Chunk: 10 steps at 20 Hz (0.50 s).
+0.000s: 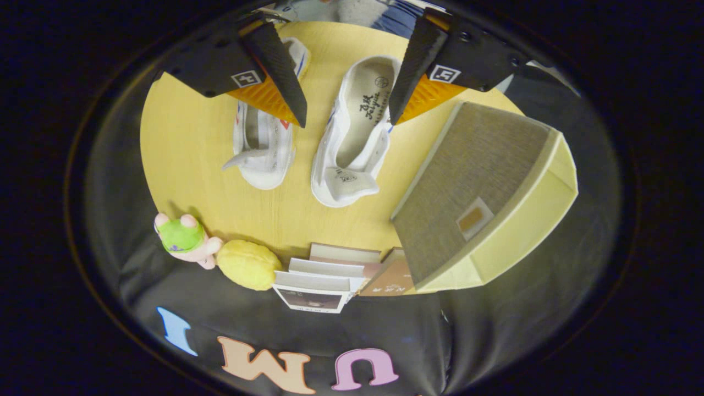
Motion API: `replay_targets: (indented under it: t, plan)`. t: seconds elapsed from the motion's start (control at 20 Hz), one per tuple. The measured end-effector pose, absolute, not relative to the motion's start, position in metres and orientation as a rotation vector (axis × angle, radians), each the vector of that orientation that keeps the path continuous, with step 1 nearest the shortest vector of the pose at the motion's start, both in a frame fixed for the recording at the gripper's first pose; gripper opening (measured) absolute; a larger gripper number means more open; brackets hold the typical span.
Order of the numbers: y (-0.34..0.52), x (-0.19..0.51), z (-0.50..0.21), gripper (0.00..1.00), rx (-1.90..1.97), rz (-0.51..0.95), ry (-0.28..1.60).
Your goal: Open the storage box then place both shoes into the box .Put the left shoe in first, then the right shoe, with the right side of both shoes facing outward in a uniform manner.
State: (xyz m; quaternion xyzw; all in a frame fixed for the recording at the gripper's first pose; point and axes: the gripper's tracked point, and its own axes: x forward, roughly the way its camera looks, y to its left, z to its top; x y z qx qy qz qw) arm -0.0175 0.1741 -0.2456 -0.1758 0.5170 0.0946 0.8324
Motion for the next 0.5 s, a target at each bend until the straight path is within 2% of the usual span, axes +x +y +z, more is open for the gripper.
replay_targets:
  t: [0.5]
  plan:
    - [0.16,0.008,-0.292,0.42,-0.433,0.118,1.135]
